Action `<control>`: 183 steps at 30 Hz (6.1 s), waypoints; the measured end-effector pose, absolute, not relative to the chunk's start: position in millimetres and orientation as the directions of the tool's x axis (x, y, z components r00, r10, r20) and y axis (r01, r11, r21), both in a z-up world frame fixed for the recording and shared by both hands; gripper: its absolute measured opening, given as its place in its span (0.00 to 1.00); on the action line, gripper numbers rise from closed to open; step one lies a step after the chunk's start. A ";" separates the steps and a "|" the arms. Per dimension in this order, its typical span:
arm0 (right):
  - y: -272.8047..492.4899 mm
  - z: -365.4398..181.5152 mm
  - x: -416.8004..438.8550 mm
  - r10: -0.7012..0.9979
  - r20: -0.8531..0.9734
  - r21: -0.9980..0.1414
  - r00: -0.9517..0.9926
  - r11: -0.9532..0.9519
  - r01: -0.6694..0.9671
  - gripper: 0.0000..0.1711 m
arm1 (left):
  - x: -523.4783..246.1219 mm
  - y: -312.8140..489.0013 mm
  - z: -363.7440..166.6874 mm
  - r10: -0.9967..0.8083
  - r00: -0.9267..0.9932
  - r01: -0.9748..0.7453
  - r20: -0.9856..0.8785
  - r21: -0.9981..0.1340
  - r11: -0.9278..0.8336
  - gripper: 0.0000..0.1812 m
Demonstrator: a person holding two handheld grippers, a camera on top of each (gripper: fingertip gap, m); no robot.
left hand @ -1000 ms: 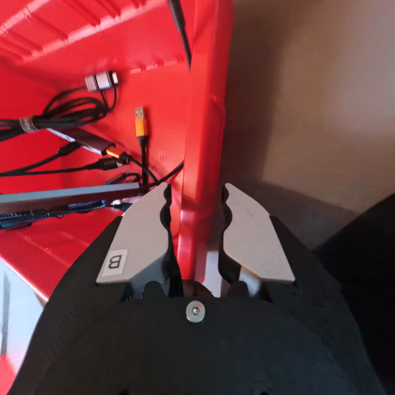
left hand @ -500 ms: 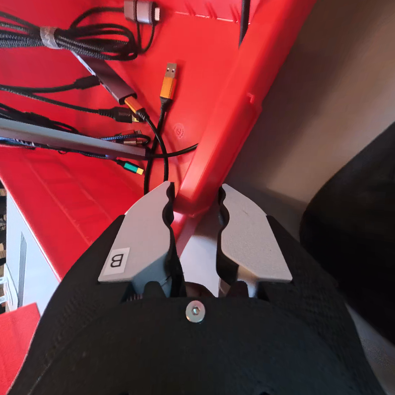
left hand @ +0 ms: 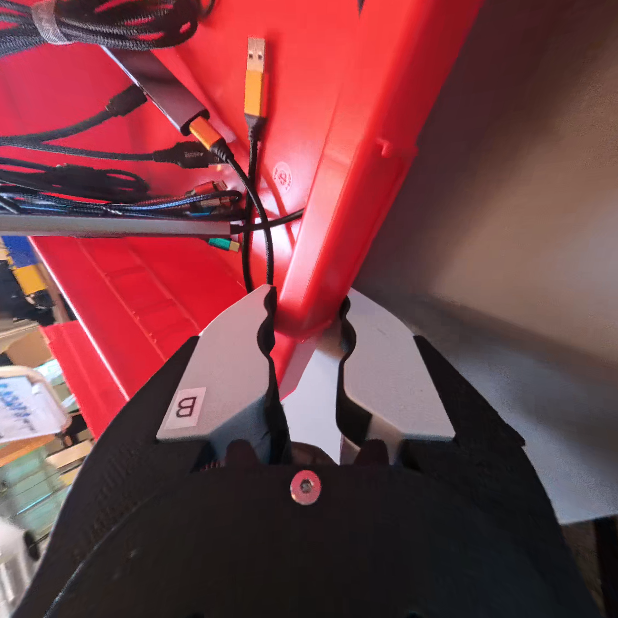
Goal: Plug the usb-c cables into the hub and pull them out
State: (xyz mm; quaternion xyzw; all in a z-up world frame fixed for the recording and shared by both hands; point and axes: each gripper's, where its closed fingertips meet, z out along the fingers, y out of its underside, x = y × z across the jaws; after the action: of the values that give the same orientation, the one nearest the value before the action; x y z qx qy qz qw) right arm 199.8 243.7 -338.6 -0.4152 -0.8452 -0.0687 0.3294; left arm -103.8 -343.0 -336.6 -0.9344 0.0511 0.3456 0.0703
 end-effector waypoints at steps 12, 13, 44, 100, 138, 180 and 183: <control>277.9 -338.9 256.3 0.696 0.606 -0.136 -0.386 0.568 0.811 0.22 | -79.7 -400.3 -336.7 -0.032 0.777 -0.143 -0.629 -0.127 -0.981 0.21; 279.0 -338.8 259.1 0.699 0.604 -0.138 -0.383 0.565 0.814 0.22 | -78.1 -402.5 -336.7 -0.026 0.780 -0.145 -0.626 -0.140 -0.980 0.21; 30.1 -161.9 97.9 0.837 -0.266 -0.752 -0.479 -0.491 -0.440 0.79 | -83.8 -323.2 -133.9 0.495 0.749 0.121 0.440 -0.826 0.551 0.54; 29.0 -170.1 93.9 0.819 -0.279 -0.758 -0.502 -0.509 -0.408 0.60 | -163.4 -281.9 98.3 0.807 0.470 -0.362 -0.357 -0.912 -0.193 0.05; -60.3 -159.1 64.6 0.512 -0.141 -0.971 -0.847 -0.240 0.017 0.18 | 67.2 -52.0 -179.7 -0.432 0.839 0.421 0.332 -0.898 0.128 0.05; -72.7 -197.9 61.6 0.426 -0.223 -0.965 -0.877 -0.226 0.136 0.04 | 76.4 -64.8 -222.0 -0.349 0.920 0.212 0.178 -0.976 0.059 0.06; -77.1 -196.4 63.4 0.410 -0.224 -0.963 -0.884 -0.234 0.135 0.04 | 80.3 -67.1 -223.0 -0.371 0.913 0.202 0.168 -0.978 0.056 0.06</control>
State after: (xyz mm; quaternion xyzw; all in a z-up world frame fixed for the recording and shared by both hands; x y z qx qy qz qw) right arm 63.4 -77.1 -196.4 -0.2225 -0.6120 0.7534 0.0911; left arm 80.3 -67.1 -223.0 -0.6580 0.0642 -0.1981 0.7237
